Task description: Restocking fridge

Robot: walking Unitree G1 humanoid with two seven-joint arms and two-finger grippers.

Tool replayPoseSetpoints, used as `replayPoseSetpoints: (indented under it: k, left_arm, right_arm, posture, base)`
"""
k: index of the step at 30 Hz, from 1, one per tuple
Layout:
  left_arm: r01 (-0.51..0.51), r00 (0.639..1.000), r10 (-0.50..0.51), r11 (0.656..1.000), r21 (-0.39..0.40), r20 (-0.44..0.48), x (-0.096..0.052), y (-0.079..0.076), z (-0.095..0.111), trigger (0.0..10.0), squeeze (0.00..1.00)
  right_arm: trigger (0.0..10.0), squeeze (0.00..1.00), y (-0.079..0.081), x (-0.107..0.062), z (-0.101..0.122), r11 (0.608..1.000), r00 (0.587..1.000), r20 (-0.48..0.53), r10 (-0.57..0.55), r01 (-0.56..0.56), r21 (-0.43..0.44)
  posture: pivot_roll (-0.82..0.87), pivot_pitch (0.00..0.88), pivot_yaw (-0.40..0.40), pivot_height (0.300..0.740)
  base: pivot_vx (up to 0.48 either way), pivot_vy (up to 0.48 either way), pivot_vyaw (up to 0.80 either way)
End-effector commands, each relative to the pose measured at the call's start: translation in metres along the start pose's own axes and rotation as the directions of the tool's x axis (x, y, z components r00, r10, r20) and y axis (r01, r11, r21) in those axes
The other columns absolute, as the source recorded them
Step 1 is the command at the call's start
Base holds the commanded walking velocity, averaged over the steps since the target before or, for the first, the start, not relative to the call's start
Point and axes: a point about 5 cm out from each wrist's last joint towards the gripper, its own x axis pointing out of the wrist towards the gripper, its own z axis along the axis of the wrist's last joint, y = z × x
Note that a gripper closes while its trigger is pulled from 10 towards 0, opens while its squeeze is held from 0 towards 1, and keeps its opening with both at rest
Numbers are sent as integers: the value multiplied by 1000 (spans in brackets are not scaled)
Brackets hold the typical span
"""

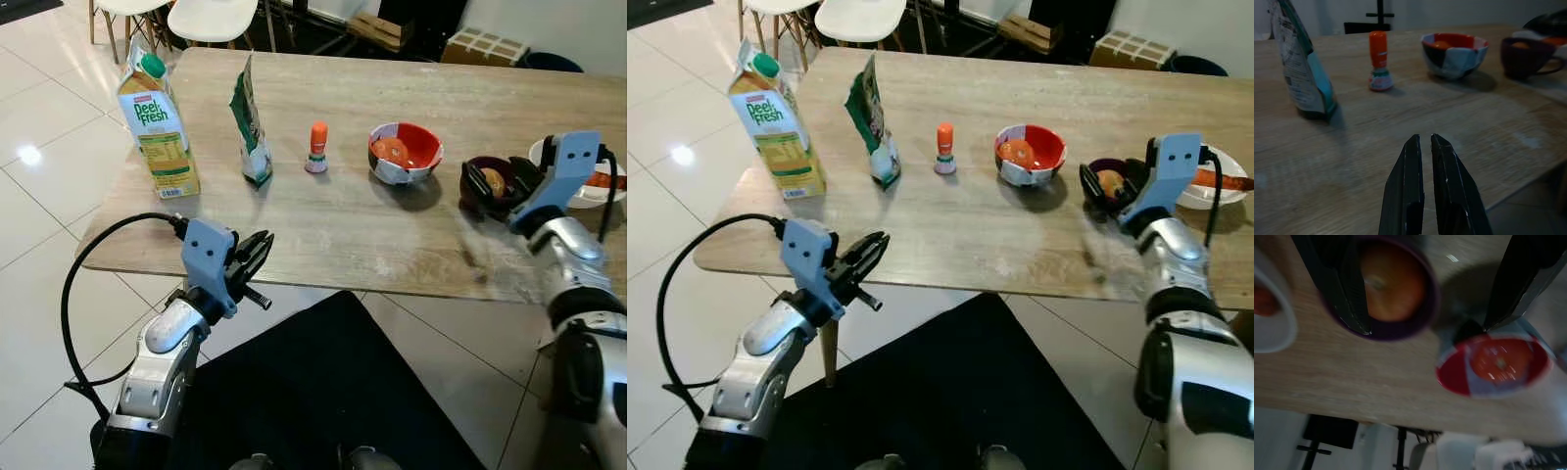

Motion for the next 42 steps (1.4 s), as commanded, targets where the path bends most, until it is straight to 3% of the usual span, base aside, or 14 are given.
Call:
replayPoseSetpoints:
  k: [1, 6, 10, 24, 42]
  left_arm:
    - [109, 992, -108, 994, -11, 61, -1, -13, 9, 10000, 0]
    - [244, 969, -243, 970, -14, 47, -1, -29, 10, 10000, 0]
    - [328, 944, -327, 942, 65, -32, 3, -35, 4, 10000, 0]
    - [291, 955, -295, 936, 200, -8, 16, -14, 21, 10000, 0]
    - [288, 955, -297, 936, 203, 13, 22, -15, 23, 10000, 0]
  right_arm:
    - [10000, 0, -14, -9, -3, 998, 998, -6, -67, 67, -17]
    - [10000, 0, -22, -15, -6, 994, 994, -9, -113, 113, -10]
    - [10000, 0, -19, -19, -16, 995, 994, -45, -100, 101, 4]
    - [10000, 0, 1, -21, -42, 996, 992, -120, -49, 57, 68]
    - [10000, 0, 13, -20, -55, 988, 984, -149, -96, 112, 107]
  posture:
    - [-18, 151, -9, 740]
    - [-19, 150, -4, 740]
    - [-19, 148, 2, 740]
    - [-11, 158, 8, 740]
    - [-5, 164, 7, 740]
  base:
    - [0, 0, 0]
    - [0, 0, 0]
    - [0, 0, 0]
    - [0, 0, 0]
    - [0, 0, 0]
